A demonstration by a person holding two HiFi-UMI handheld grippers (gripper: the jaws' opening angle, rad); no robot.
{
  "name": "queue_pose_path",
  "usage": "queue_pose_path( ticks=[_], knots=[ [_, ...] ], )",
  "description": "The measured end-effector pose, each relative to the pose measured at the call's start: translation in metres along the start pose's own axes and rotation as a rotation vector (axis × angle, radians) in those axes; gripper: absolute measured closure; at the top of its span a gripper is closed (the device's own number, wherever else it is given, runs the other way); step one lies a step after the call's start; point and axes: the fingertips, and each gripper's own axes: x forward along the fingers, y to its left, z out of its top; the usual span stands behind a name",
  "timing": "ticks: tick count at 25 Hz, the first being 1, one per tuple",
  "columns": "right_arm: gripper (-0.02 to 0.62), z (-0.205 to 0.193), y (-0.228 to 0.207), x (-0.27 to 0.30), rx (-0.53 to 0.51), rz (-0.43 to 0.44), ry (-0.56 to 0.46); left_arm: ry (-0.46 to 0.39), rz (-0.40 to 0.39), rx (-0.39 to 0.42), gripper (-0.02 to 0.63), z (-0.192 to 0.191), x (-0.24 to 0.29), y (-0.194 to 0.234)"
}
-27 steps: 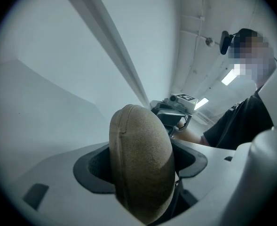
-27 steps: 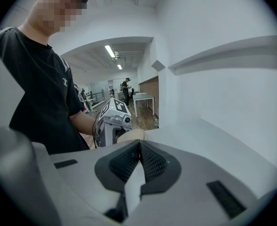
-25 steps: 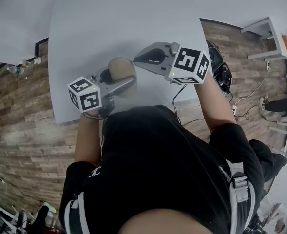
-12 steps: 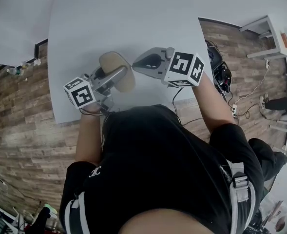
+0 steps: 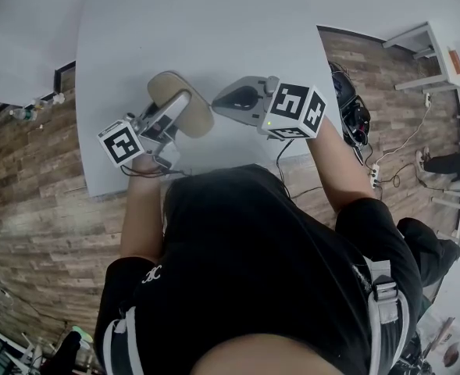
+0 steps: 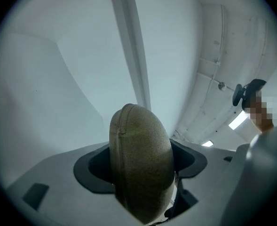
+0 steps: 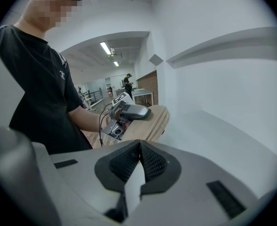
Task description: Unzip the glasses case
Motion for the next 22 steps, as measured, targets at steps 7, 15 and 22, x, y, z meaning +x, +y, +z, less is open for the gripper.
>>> queue_pose_path(
  ticks=[7, 15, 22],
  knots=[
    [0.578, -0.009, 0.007, 0.007, 0.033, -0.009, 0.005, -0.149, -0.035, -0.16, 0.255, 0.025, -0.007, 0.002],
    [0.579, -0.011, 0.007, 0.013, 0.059, -0.02, -0.002, -0.25, -0.012, -0.232, 0.257, 0.038, -0.012, 0.013],
    [0.579, -0.018, 0.01, 0.022, 0.097, -0.027, -0.011, -0.33, 0.021, -0.299, 0.261, 0.041, -0.014, 0.024]
  ],
)
